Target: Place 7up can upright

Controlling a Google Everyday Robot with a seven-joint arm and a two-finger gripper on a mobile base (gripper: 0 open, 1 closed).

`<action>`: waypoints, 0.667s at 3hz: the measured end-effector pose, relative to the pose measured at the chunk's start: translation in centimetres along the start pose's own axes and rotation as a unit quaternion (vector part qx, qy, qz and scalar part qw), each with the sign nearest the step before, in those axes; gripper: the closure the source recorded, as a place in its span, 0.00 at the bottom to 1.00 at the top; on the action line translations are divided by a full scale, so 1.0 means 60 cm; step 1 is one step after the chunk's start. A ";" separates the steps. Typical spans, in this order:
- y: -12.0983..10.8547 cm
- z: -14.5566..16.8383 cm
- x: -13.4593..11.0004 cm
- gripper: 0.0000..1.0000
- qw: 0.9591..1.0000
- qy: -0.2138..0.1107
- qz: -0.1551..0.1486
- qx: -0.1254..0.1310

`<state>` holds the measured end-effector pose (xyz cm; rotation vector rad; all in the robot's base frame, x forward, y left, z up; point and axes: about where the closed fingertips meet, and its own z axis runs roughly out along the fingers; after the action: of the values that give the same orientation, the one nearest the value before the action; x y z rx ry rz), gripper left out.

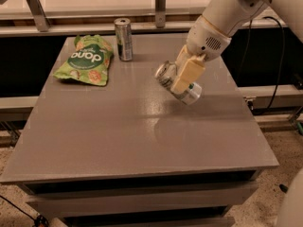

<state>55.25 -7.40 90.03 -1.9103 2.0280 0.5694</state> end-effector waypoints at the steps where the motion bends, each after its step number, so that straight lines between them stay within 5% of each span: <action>1: -0.003 0.000 -0.004 1.00 1.000 -0.015 0.002 0.001; 2: 0.002 -0.010 -0.017 1.00 0.999 -0.052 0.005 0.011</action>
Offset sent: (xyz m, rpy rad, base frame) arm -0.0067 0.0059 0.0260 0.1965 -0.0371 -0.0568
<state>55.26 -6.81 91.03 -1.8198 1.9719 0.6319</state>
